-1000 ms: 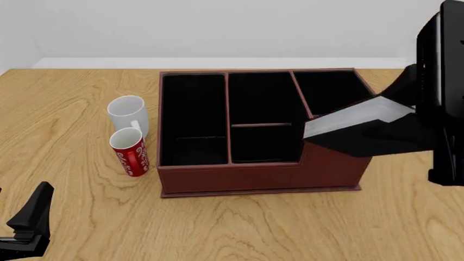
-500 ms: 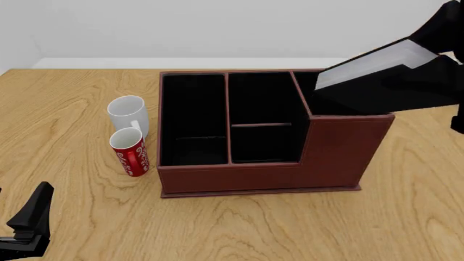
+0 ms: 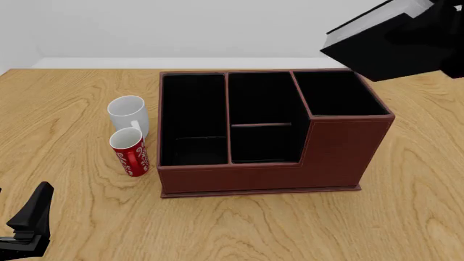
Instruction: Pick up the book and place it in the right compartment of the caddy.
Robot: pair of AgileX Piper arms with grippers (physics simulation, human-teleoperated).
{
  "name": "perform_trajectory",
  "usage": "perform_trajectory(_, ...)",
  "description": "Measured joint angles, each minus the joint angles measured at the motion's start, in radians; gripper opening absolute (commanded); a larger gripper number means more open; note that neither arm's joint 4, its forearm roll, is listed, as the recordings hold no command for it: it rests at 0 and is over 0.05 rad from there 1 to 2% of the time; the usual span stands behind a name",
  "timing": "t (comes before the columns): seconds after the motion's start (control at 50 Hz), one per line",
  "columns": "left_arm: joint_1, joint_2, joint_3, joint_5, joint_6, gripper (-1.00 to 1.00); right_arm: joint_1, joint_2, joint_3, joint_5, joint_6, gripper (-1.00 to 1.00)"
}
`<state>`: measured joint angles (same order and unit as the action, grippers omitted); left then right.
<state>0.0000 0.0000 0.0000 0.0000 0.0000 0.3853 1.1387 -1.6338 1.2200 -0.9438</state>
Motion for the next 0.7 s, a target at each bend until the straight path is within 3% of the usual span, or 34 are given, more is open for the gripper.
perform_trajectory(0.7, 0.0, 0.0, 0.0, 0.0, 0.0, 1.0, -0.063, 0.182, -0.123, 0.0, 0.057, -1.0)
